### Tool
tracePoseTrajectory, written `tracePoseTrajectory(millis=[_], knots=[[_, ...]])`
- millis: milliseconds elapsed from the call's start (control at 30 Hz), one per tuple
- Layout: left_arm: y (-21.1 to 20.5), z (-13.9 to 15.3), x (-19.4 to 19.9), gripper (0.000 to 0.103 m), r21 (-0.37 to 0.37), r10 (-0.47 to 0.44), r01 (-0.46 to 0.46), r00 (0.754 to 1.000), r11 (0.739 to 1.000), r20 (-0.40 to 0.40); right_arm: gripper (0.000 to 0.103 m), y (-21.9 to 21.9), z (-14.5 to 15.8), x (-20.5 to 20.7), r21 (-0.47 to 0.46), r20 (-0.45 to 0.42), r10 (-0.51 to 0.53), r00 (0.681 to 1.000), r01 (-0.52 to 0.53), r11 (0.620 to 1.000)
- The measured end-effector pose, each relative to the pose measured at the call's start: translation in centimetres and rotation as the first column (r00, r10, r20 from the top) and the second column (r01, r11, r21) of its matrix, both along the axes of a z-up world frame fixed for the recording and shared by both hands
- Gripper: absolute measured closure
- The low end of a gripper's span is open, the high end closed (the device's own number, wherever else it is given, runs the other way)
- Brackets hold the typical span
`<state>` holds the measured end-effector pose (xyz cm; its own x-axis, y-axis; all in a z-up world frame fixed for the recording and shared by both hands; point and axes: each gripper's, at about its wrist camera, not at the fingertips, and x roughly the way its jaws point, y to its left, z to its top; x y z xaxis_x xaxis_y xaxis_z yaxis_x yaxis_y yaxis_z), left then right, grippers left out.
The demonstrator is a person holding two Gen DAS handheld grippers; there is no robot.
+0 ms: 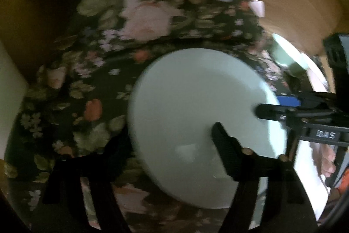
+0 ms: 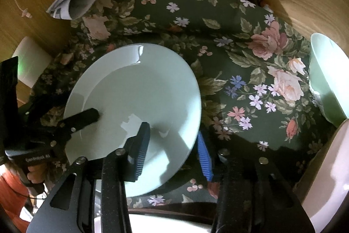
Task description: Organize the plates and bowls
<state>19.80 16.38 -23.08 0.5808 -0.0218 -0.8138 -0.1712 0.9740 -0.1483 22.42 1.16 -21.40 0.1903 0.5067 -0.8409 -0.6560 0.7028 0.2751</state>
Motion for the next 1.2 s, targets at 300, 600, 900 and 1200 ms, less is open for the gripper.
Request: tracePoseTrajectory(millis=[300, 600, 900, 1200], knots=[[0.4, 0.5, -1.0, 0.048, -0.018, 0.032, -0.032, 0.999, 0.999, 0.025, 0.07, 0.0, -0.1, 0.3, 0.007, 0.049, 0.006, 0.999, -0.007, 1.0], [-0.7, 3.1, -2.3, 0.052, 0.018, 0.013, -0.015, 0.993, 1.0, 0.121, 0.07, -2.3, 1.5, 0.2, 0.051, 0.068, -0.017, 0.998, 0.013, 0.999], [-1.9, 6.3, -4.5, 0.052, 0.022, -0.019, 0.015, 0.98, 1.0, 0.198, 0.07, -5.5, 3.7, -0.3, 0.116, 0.086, -0.067, 0.994, 0.057, 0.992], [-3.7, 8.6, -6.1, 0.052, 0.03, -0.047, 0.041, 0.967, 0.999, 0.249, 0.07, -8.1, 6.0, -1.7, 0.159, 0.139, -0.112, 0.984, 0.089, 0.983]])
